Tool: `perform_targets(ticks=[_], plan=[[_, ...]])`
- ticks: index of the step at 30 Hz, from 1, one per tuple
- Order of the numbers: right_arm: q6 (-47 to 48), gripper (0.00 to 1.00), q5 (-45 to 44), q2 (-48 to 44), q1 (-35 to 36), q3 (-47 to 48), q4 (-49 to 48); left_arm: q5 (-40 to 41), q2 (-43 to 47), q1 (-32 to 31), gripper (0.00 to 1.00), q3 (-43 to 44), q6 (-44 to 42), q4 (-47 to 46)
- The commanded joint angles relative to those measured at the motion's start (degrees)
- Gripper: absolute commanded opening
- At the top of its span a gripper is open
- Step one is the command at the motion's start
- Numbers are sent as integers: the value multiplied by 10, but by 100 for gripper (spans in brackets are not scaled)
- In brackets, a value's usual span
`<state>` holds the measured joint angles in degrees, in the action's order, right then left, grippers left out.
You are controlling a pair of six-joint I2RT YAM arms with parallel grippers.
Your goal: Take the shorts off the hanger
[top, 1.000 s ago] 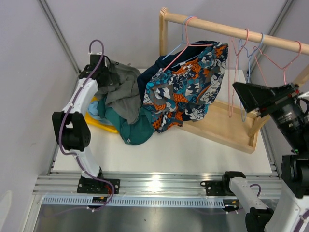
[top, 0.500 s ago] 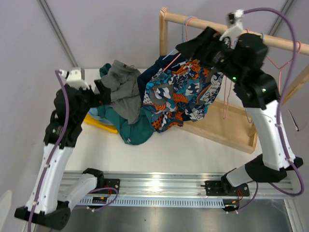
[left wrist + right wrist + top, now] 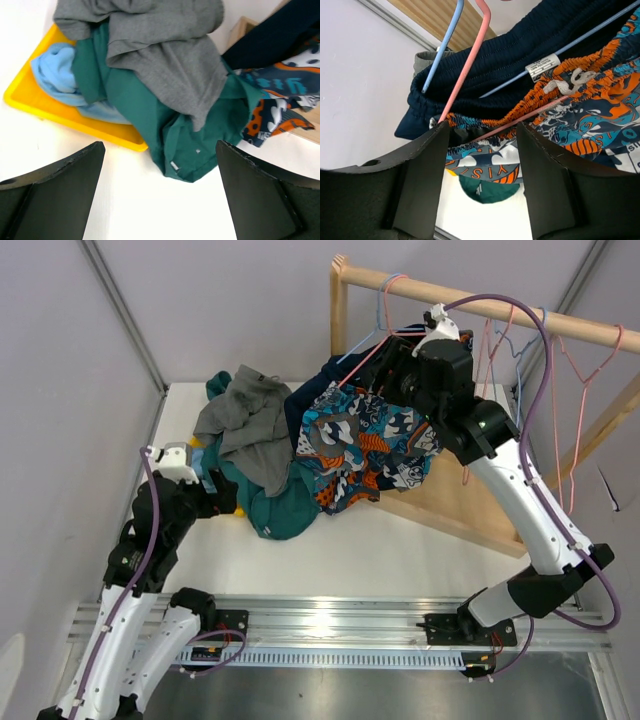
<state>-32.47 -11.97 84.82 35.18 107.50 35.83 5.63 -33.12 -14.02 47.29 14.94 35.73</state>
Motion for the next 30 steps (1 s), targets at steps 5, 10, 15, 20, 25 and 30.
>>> perform_targets(ticks=[5,10,15,20,25,30], plan=[[-6,58,-31,21,5,12,-93,-28,4,-9,99,-3,2,-26],[-12,57,-31,26,6,11,-102,-30,6,-9,99,-3,3,-27],[-13,54,-36,41,8,9,-115,-37,6,-9,99,-5,3,-29],[-15,47,-40,57,8,9,-139,-40,8,-9,99,-6,2,-29],[-16,31,-42,69,8,14,-148,-41,7,-9,99,-6,2,-29],[-22,0,-50,47,8,3,-135,-40,6,-9,99,-5,1,-29]])
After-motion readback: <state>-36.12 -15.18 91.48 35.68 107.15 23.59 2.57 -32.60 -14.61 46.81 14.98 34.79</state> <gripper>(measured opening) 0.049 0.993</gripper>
